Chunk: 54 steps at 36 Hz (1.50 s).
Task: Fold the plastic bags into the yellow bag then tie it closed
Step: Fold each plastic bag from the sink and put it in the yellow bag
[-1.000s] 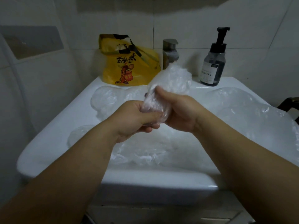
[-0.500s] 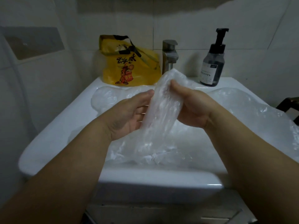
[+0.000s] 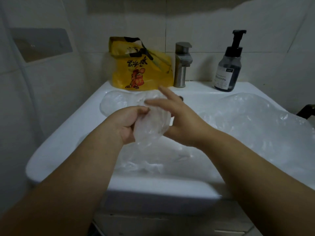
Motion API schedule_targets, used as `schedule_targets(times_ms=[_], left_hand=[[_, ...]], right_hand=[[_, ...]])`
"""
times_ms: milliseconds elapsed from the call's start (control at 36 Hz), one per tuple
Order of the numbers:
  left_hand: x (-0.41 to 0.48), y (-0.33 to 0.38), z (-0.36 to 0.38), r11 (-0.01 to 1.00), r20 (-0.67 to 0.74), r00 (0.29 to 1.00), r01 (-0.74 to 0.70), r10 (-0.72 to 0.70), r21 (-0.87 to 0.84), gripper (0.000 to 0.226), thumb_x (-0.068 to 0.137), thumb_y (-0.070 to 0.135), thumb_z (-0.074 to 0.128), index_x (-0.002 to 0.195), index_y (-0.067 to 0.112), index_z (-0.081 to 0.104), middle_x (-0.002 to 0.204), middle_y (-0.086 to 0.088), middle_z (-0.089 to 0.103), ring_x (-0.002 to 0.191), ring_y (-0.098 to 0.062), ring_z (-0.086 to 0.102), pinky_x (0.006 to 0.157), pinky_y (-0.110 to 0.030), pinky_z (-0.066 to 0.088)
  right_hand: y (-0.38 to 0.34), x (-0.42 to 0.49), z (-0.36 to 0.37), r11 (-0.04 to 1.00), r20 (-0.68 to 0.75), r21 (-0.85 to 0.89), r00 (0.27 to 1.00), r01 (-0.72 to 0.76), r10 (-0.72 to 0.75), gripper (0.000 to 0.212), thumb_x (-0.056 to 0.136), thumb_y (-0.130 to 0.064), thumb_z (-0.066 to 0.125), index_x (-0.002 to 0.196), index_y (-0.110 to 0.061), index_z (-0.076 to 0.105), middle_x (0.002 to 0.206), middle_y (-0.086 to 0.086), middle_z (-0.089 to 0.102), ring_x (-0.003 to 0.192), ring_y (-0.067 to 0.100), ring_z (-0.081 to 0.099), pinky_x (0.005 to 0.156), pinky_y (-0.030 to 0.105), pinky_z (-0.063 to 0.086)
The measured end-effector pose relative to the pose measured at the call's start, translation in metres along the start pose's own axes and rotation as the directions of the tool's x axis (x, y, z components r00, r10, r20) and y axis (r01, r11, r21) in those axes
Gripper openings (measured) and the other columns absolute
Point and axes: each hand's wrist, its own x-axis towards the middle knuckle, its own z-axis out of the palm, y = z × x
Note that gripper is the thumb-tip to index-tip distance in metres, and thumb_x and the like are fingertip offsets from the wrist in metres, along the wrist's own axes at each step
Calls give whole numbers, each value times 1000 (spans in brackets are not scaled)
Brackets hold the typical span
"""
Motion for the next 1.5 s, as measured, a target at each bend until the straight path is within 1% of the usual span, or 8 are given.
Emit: schedule_targets(times_ms=[111, 222, 361, 750, 972, 1194, 1333, 1500], left_hand=[[6, 0, -6, 999, -42, 999, -26, 28, 36, 17, 97, 9, 48, 96, 0, 62, 68, -10, 69, 54, -15, 68, 46, -21, 53], [14, 0, -8, 985, -99, 982, -167, 162, -38, 29, 85, -14, 54, 112, -5, 63, 105, -14, 70, 82, -15, 71, 67, -20, 59], [16, -3, -4, 951, 46, 956, -291, 288, 106, 55, 85, -21, 36, 130, 3, 56, 121, -15, 66, 111, -24, 65, 87, -27, 56], [6, -12, 2, 880, 263, 928, -344, 265, 328, 64, 83, -26, 31, 132, 6, 53, 125, -17, 63, 114, -29, 62, 86, -30, 56], [-1, -9, 2, 925, 348, 910, -314, 228, 215, 53, 67, -5, 51, 118, 9, 62, 115, -14, 68, 107, -28, 65, 91, -39, 54], [2, -13, 3, 760, 136, 943, -326, 303, 563, 55, 64, 41, 83, 111, 24, 59, 111, -1, 69, 96, -14, 70, 78, -27, 56], [7, -5, -1, 889, 1, 909, -409, 417, 206, 39, 91, 18, 62, 127, 3, 58, 112, -12, 70, 98, -20, 70, 78, -29, 58], [8, 0, 0, 908, -14, 908, -419, 418, -29, 38, 93, 9, 56, 131, 3, 54, 120, -16, 67, 105, -25, 68, 75, -30, 58]], right_hand=[[0, 1, 5, 998, -63, -3, 996, 69, -69, 19, 78, -12, 74, 96, -13, 75, 108, 2, 70, 96, -4, 53, 90, 20, 42], [-4, 0, -6, 950, 26, 247, 981, -192, 191, 17, 91, -28, 61, 80, -17, 68, 52, -21, 57, 53, -7, 55, 53, 6, 39], [5, 3, -6, 812, 59, 462, 927, -355, 371, 21, 95, -38, 52, 93, -23, 66, 96, -2, 72, 91, 9, 67, 81, 21, 50], [9, 7, -7, 845, -188, 305, 843, -438, 505, 48, 75, -39, 77, 105, -12, 51, 100, 6, 59, 85, 20, 60, 65, 31, 52], [14, 8, -13, 542, 129, 580, 726, -608, 676, 79, 66, -42, 83, 130, -13, 46, 116, 6, 61, 95, 25, 65, 59, 32, 58], [10, 1, -8, 788, 88, 219, 816, -575, 571, 107, 63, -39, 85, 147, -23, 21, 131, 4, 48, 108, 25, 59, 76, 34, 56], [11, 7, -10, 526, 170, 629, 761, -573, 626, 119, 54, -33, 91, 149, -22, 21, 135, 10, 47, 110, 31, 59, 87, 43, 55], [9, 7, -9, 353, 249, 761, 748, -544, 616, 9, 93, -8, 57, 100, -4, 61, 103, 15, 65, 92, 30, 62, 89, 42, 53]])
